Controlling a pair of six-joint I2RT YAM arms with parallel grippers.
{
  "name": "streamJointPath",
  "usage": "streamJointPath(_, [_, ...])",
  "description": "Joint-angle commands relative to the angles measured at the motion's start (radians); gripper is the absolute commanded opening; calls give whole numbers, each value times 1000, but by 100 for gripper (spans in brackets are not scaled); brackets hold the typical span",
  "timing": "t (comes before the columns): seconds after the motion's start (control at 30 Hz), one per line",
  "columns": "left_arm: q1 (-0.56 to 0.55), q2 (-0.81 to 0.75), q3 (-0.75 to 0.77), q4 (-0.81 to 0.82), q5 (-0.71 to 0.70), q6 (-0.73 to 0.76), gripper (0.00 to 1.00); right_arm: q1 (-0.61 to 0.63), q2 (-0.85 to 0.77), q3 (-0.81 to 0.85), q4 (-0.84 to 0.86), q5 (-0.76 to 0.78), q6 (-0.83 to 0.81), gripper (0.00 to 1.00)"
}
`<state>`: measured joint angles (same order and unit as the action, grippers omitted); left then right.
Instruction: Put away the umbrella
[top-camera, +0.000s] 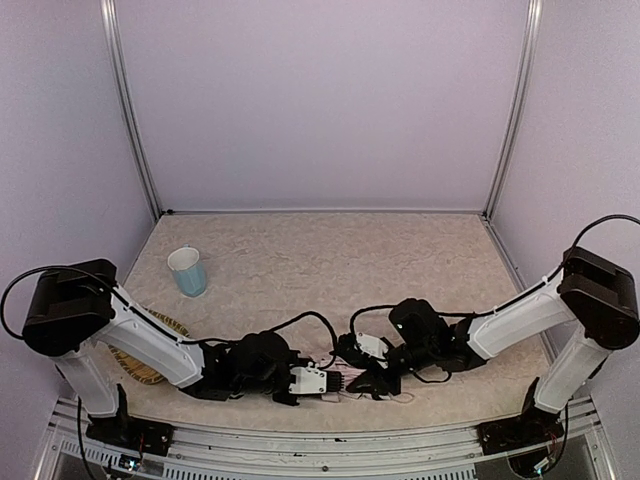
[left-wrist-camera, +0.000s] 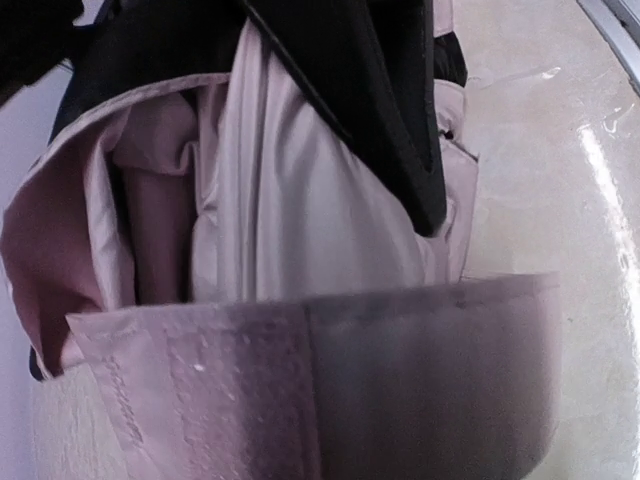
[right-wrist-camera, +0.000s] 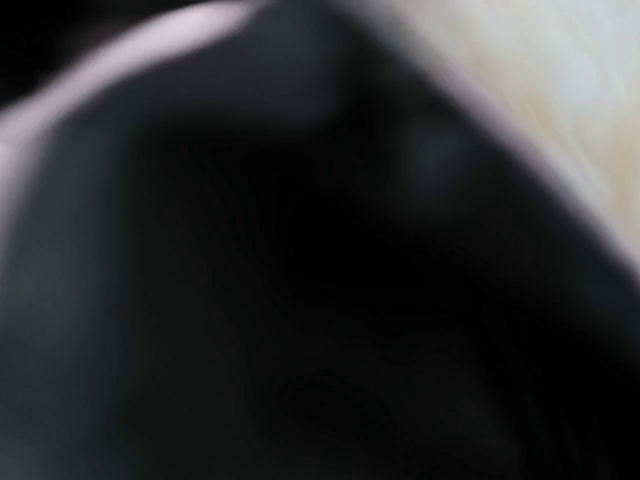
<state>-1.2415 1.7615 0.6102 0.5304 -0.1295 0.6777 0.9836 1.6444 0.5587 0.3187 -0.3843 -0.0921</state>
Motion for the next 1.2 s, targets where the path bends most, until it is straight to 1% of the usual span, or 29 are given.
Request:
streamJointPath(0.0, [12, 7, -40, -62, -17, -39, 0, 5, 26, 6, -46, 69, 35, 17])
streamJointPath(0.03, [15, 0, -50, -38, -36, -46, 0, 6, 20, 5, -51, 74, 26, 13])
streamJointPath(0.1, [20, -26, -73, 29, -81, -55, 4, 6, 5, 6, -60, 79, 9, 6])
streamJointPath(0.13, [22, -40, -86, 59, -100, -56, 7, 6, -4, 6, -61, 86, 2, 3])
streamJointPath(0.17, [26, -56, -96, 84, -108, -58, 13, 6, -14, 7, -62, 94, -6, 0])
streamJointPath(0.2, [27, -72, -108, 119, -115, -60, 20, 5, -24, 9, -62, 103, -13, 0])
streamJointPath(0.23, [28, -89, -119, 144, -125, -62, 31, 5, -34, 11, -64, 113, -23, 0])
streamJointPath(0.3, [31, -121, -141, 179, -145, -63, 56, 6, -58, 12, -65, 126, -41, 0])
streamJointPath(0.33, [32, -135, -149, 186, -167, -62, 63, 5, -71, 13, -67, 134, -52, 0])
streamJointPath(0.43, [37, -203, -172, 167, -198, -67, 79, 6, -119, 5, -57, 144, -79, 0])
streamJointPath(0.47, [40, -234, -182, 156, -196, -74, 86, 6, -142, 1, -52, 147, -88, 0])
streamJointPath(0.5, [41, -267, -194, 148, -188, -87, 97, 4, -158, 0, -48, 154, -98, 0])
streamJointPath(0.57, [42, -349, -221, 144, -151, -127, 99, 3, -190, -3, -44, 174, -115, 0])
streamJointPath(0.63, [50, -439, -256, 162, -78, -186, 99, 3, -223, 0, -43, 195, -134, 0])
streamJointPath(0.73, [89, -551, -318, 257, 124, -302, 98, -5, -282, 19, -44, 226, -157, 0])
streamJointPath(0.8, [112, -573, -342, 332, 226, -388, 86, -15, -329, 41, -47, 234, -179, 0])
streamJointPath(0.9, [133, -522, -307, 345, 347, -458, 60, -26, -388, 74, -56, 230, -215, 0])
streamJointPath(0.93, [136, -497, -296, 353, 353, -470, 51, -28, -403, 89, -65, 232, -232, 0])
streamJointPath(0.97, [146, -469, -291, 379, 367, -485, 49, -29, -414, 103, -73, 230, -246, 0])
streamJointPath(1.03, [186, -424, -291, 468, 438, -519, 49, -29, -428, 144, -100, 219, -270, 0])
streamJointPath(1.07, [208, -401, -290, 517, 472, -531, 52, -29, -432, 172, -115, 215, -280, 0])
streamJointPath(1.1, [216, -379, -284, 563, 491, -529, 55, -30, -432, 199, -132, 209, -289, 0])
streamJointPath(1.17, [224, -329, -242, 593, 498, -508, 57, -31, -434, 248, -157, 194, -303, 0])
